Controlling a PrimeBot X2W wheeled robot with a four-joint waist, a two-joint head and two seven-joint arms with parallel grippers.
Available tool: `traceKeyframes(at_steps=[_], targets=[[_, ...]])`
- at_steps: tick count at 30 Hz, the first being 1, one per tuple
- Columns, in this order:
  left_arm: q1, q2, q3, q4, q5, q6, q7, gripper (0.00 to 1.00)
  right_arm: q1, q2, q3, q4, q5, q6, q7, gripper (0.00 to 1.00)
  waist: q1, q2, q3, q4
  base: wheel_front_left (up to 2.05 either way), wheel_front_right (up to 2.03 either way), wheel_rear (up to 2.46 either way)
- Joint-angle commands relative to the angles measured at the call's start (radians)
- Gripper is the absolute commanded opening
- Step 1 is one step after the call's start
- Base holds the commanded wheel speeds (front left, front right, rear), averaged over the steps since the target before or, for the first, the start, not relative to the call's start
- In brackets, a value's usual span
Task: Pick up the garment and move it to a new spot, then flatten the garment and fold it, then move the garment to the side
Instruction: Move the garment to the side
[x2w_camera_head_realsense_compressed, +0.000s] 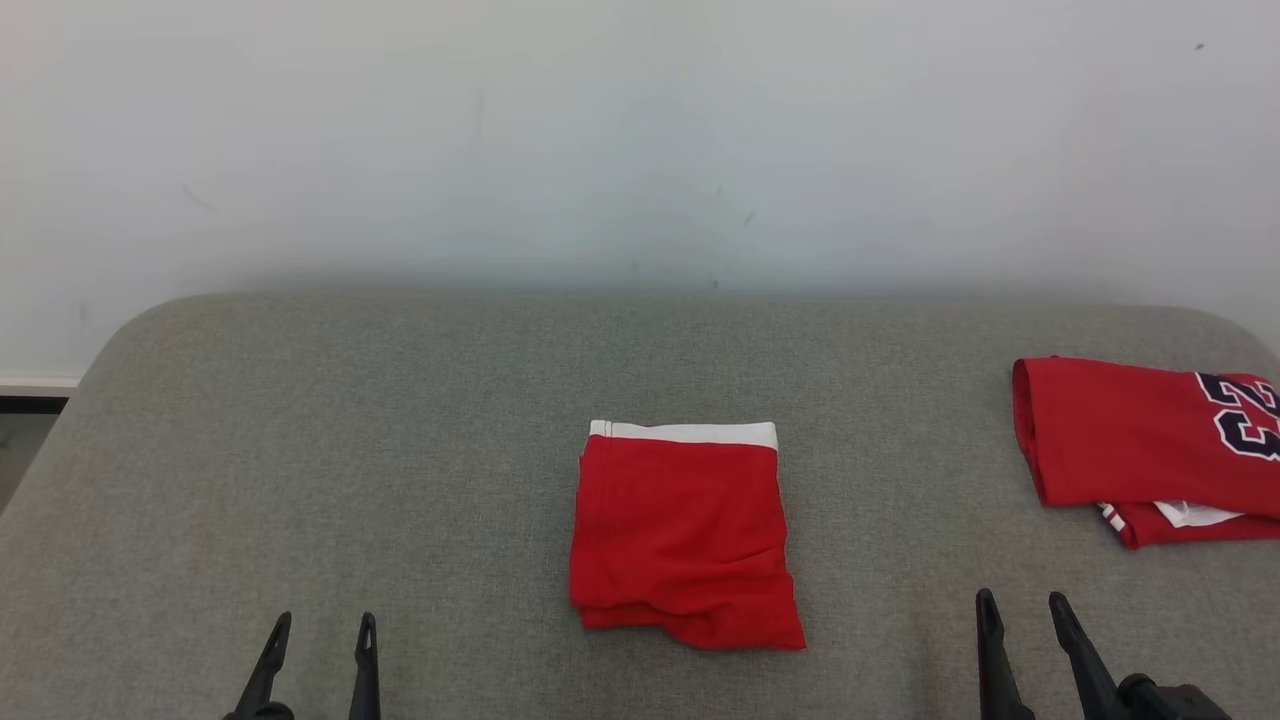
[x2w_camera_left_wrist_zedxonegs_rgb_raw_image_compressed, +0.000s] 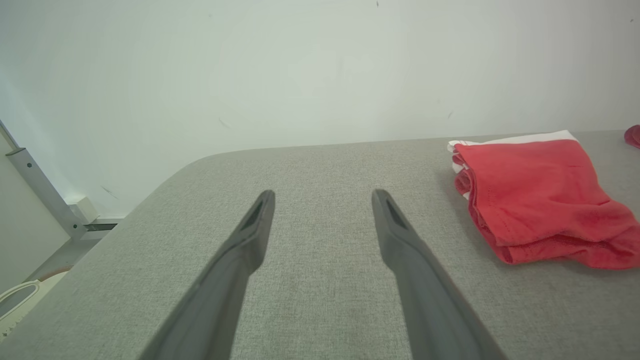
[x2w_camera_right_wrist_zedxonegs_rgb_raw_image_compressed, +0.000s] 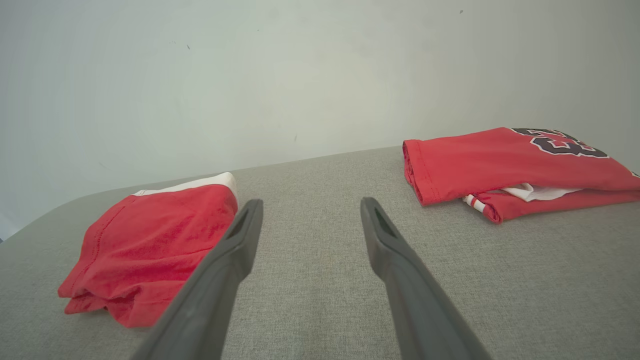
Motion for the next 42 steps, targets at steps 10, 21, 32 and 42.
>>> traceKeyframes(at_steps=[10, 21, 32, 42], targets=[[0.008, 0.009, -0.007, -0.007, -0.01, 0.008, 0.004, 1.0, -0.005, 0.001, -0.006, 0.007, -0.001, 0.0, -0.001, 1.0, 0.0, 0.0, 0.0, 0.01, 0.0, 0.0, 0.0], [-0.018, 0.017, -0.024, 0.002, -0.02, 0.001, 0.006, 1.0, -0.063, 0.002, 0.032, 0.07, 0.012, 0.0, -0.001, 1.0, 0.0, 0.0, 0.01, 0.036, 0.0, 0.0, 0.0], [-0.079, 0.005, -0.049, 0.047, -0.031, -0.014, -0.002, 1.0, -0.399, 0.0, 0.156, 0.447, 0.059, 0.0, 0.103, 1.0, 0.0, 0.0, 0.039, 0.096, 0.0, 0.0, 0.0], [-0.127, -0.008, -0.072, 0.072, -0.037, -0.031, -0.006, 1.0, -0.645, -0.007, 0.164, 0.848, 0.139, 0.0, 0.194, 1.0, 0.0, 0.0, 0.09, 0.17, 0.0, 0.0, 0.0]])
